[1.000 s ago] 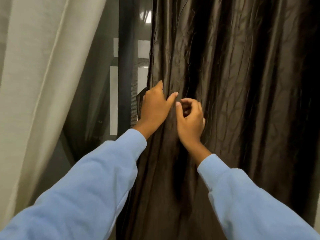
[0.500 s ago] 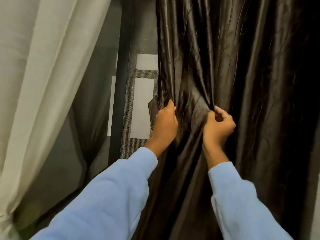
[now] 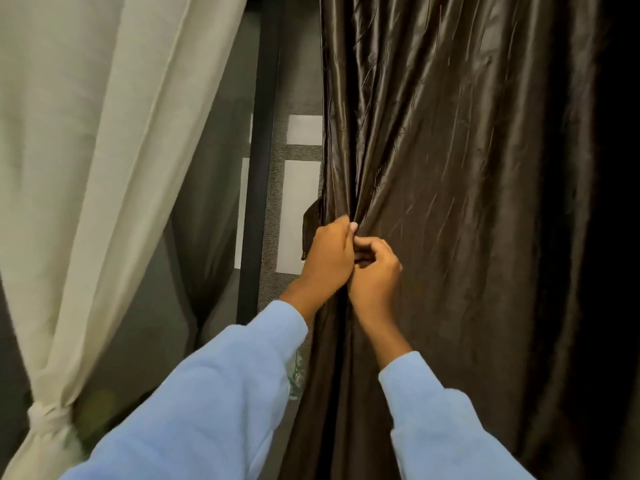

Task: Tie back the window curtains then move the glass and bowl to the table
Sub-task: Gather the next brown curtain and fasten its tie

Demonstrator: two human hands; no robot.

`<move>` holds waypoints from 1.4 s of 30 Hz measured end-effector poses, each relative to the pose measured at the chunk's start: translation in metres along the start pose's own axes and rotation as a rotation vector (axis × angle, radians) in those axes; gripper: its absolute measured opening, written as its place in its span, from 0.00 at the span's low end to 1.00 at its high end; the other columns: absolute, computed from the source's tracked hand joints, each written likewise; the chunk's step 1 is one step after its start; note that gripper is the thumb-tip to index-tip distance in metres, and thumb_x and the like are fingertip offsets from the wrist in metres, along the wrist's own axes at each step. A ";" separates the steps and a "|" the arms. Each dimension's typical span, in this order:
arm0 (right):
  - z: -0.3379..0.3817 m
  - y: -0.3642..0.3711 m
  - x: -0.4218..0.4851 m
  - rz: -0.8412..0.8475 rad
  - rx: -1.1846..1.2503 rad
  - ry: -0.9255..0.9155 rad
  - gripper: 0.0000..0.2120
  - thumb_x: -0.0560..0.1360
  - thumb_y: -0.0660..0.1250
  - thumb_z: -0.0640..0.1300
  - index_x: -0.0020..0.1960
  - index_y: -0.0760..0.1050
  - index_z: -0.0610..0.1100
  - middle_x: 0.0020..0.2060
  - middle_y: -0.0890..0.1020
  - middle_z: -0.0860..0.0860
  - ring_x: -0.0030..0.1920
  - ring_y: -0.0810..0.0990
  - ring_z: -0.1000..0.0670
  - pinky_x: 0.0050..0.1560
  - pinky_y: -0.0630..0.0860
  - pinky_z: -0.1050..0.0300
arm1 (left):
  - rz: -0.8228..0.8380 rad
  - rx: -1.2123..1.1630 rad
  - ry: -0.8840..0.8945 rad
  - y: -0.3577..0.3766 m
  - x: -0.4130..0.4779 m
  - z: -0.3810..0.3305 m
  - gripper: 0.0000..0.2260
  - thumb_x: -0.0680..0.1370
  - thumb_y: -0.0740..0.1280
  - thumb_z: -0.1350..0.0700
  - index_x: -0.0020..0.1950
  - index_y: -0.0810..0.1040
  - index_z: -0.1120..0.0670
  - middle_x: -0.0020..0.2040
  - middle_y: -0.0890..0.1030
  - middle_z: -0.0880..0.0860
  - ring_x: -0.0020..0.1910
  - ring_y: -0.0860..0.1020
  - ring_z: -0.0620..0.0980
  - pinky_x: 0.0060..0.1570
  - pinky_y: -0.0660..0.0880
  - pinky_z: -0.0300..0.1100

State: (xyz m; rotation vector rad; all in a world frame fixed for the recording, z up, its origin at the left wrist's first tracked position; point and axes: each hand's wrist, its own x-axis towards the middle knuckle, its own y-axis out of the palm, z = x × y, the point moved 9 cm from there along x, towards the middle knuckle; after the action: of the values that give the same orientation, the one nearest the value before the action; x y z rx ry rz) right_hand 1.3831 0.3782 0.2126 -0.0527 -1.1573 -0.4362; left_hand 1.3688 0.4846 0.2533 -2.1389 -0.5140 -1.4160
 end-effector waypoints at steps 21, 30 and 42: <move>0.029 -0.016 -0.017 -0.011 0.004 -0.025 0.07 0.69 0.68 0.29 0.43 0.82 0.37 0.39 0.83 0.44 0.39 0.82 0.51 0.38 0.78 0.58 | 0.213 0.234 0.012 -0.004 0.002 -0.025 0.16 0.83 0.54 0.54 0.40 0.72 0.59 0.39 0.79 0.62 0.41 0.79 0.62 0.36 0.66 0.44; 0.031 -0.094 0.006 -0.095 -0.220 -0.141 0.08 0.75 0.70 0.43 0.53 0.83 0.52 0.50 0.83 0.59 0.54 0.80 0.59 0.58 0.76 0.51 | 0.113 0.340 0.005 -0.002 -0.007 -0.031 0.12 0.80 0.59 0.64 0.63 0.70 0.64 0.50 0.78 0.62 0.49 0.78 0.63 0.49 0.76 0.53; -0.065 -0.185 0.085 -0.161 -0.372 0.395 0.23 0.72 0.76 0.47 0.64 0.76 0.44 0.57 0.82 0.46 0.61 0.78 0.45 0.60 0.76 0.48 | -0.117 0.262 0.068 -0.016 -0.015 -0.056 0.09 0.80 0.58 0.64 0.41 0.73 0.61 0.38 0.75 0.58 0.35 0.72 0.54 0.35 0.65 0.44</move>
State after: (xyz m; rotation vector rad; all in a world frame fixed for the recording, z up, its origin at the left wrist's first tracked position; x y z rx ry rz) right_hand 1.4017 0.1657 0.2286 -0.1890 -0.6839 -0.7654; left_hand 1.3130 0.4631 0.2609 -1.8736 -0.7649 -1.3926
